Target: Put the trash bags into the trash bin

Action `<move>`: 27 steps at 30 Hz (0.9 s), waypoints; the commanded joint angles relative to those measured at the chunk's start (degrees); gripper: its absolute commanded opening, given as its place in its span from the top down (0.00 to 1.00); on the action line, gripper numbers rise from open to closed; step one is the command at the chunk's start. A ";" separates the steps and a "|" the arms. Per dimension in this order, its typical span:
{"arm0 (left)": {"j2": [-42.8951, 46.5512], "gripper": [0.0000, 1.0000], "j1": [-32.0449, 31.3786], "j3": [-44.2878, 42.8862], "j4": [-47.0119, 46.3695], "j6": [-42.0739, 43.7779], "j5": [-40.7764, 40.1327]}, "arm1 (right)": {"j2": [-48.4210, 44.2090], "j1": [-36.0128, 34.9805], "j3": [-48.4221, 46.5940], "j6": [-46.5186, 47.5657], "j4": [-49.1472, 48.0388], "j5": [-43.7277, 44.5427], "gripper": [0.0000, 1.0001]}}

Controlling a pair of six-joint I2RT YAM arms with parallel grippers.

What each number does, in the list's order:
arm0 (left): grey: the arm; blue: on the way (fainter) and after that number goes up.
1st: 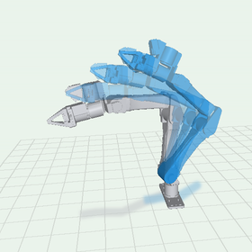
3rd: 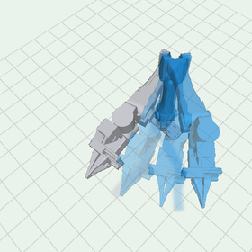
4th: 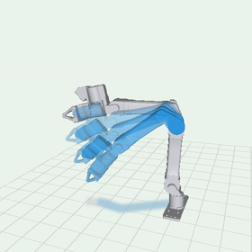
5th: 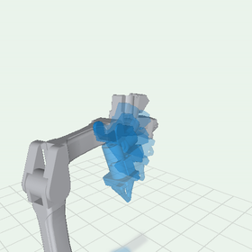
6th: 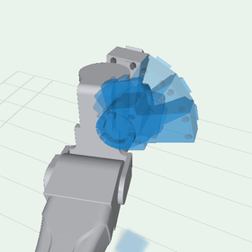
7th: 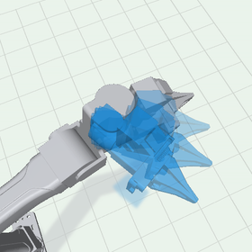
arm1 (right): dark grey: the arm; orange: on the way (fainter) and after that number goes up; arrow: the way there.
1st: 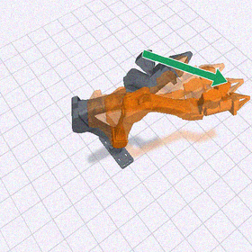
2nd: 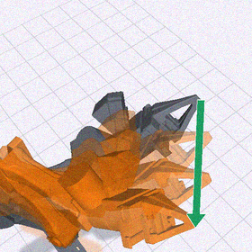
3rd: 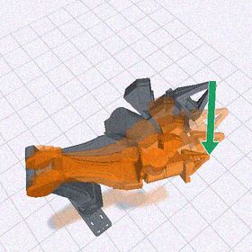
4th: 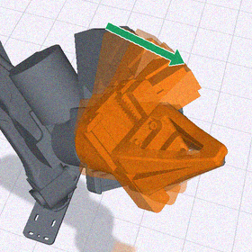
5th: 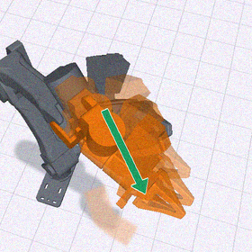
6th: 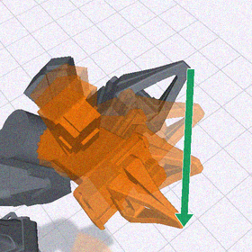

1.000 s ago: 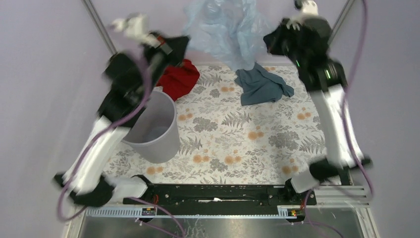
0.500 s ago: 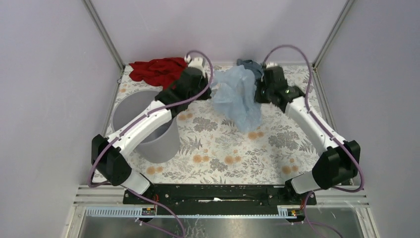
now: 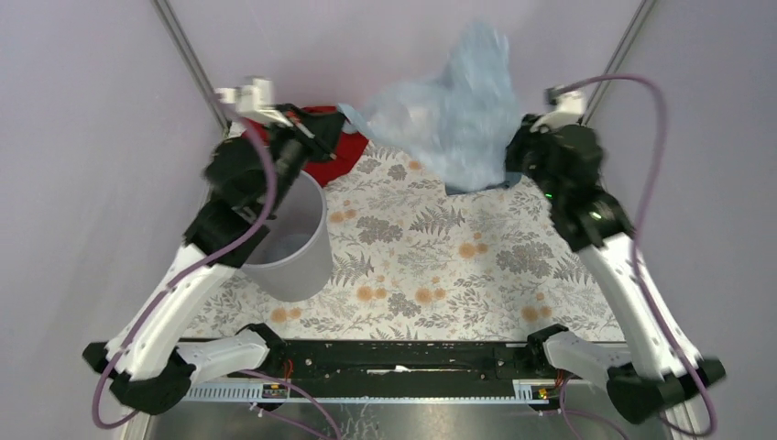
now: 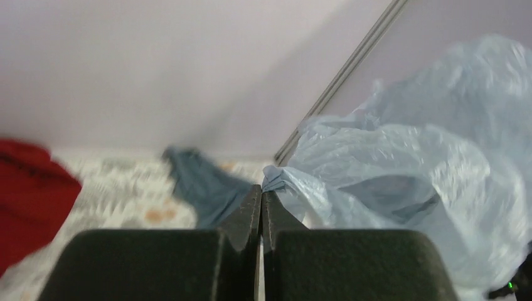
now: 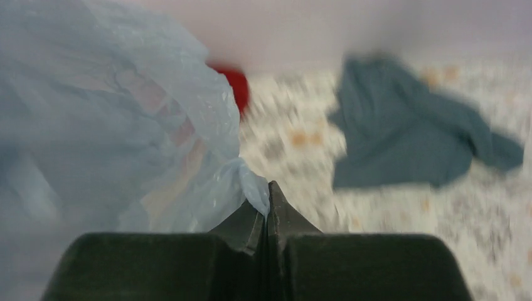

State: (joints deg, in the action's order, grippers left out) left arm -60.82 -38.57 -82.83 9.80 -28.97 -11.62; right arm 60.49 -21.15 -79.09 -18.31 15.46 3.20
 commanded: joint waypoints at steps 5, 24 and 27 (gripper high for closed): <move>-5.98 1.00 -0.01 9.15 8.39 -1.15 1.63 | 3.67 0.07 15.76 -2.72 5.40 0.34 1.00; -12.80 1.00 0.10 -19.74 -6.25 12.14 4.25 | 6.20 0.05 -21.65 12.22 -1.96 0.08 1.00; -13.66 1.00 0.03 -22.26 -11.42 14.40 7.41 | 5.09 0.05 -21.08 15.19 -11.91 -4.64 1.00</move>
State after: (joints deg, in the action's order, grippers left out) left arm -73.12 -38.57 -101.58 9.98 -20.69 -7.25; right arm 65.98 -21.15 -99.31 -9.65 17.69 3.09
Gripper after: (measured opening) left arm 0.005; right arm 0.012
